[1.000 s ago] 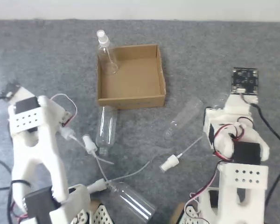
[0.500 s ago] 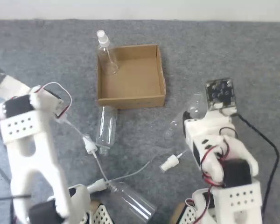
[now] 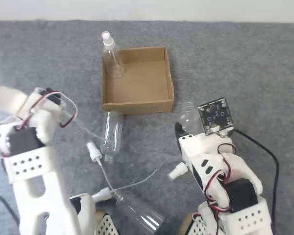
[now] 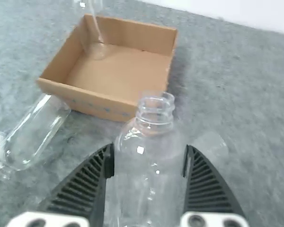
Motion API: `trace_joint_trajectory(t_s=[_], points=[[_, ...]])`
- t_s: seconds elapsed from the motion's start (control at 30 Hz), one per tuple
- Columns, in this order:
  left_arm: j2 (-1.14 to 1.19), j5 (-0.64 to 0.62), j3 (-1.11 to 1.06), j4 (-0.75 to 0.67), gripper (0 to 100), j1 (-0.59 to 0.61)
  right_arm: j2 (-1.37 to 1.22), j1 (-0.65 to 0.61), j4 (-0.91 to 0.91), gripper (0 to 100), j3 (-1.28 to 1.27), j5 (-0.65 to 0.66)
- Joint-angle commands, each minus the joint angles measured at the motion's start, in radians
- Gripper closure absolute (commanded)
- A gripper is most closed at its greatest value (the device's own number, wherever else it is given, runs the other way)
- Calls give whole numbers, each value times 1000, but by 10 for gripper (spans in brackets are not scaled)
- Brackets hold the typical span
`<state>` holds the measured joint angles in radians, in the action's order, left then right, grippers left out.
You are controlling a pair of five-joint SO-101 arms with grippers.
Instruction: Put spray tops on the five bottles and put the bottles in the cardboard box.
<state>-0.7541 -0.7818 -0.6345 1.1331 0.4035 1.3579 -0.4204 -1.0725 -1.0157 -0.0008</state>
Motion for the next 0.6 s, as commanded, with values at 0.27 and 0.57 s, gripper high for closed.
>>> trace_joint_trajectory(t_s=[0.27, 0.57], points=[[-345, -124, -226, -315, 989, -127, 22, -62, 177, 905, -118, -8], [-546, -169, -346, -413, 989, -137, 22, -130, 193, 905, -123, -8]])
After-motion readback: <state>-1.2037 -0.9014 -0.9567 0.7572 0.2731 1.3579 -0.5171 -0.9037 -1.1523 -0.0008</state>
